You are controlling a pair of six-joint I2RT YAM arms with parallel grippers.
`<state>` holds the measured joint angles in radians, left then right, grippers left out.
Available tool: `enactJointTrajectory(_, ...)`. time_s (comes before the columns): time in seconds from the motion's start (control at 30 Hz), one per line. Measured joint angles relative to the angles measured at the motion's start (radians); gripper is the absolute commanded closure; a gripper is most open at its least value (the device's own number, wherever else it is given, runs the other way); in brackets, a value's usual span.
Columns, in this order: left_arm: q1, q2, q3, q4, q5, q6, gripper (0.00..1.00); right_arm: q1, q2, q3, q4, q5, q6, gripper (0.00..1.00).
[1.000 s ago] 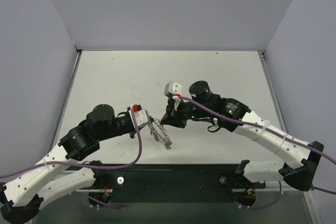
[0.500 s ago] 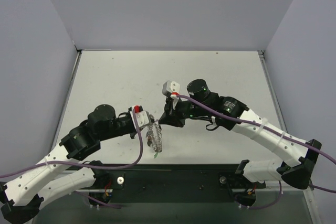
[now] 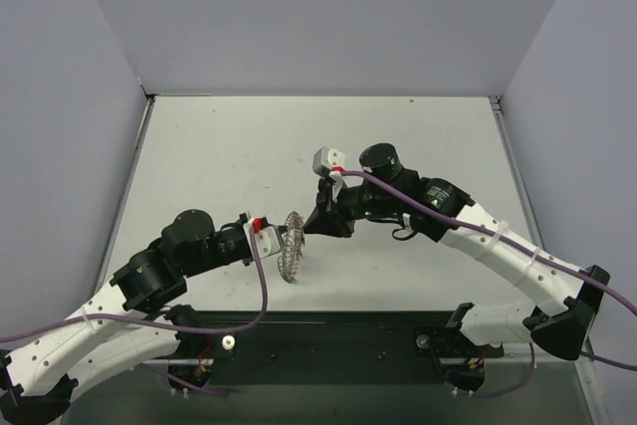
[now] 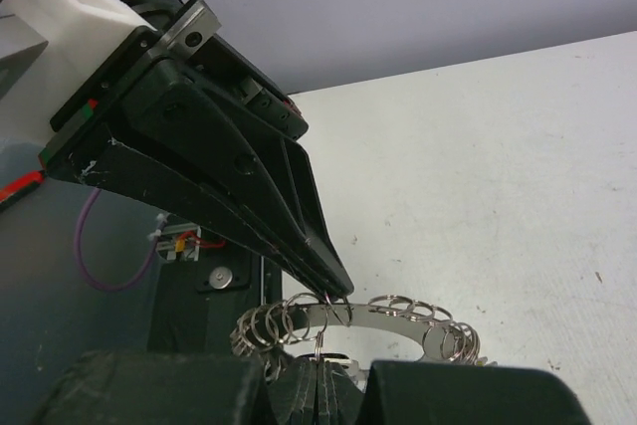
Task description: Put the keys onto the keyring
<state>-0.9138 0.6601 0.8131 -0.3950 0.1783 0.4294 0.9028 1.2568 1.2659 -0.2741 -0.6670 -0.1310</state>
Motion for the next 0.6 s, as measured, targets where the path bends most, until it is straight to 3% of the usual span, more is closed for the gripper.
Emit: enactJointTrajectory(0.6,-0.082,-0.161,-0.224,0.119,-0.071,0.382,1.00,-0.026,0.028,0.017,-0.069,-0.114,-0.011,1.00)
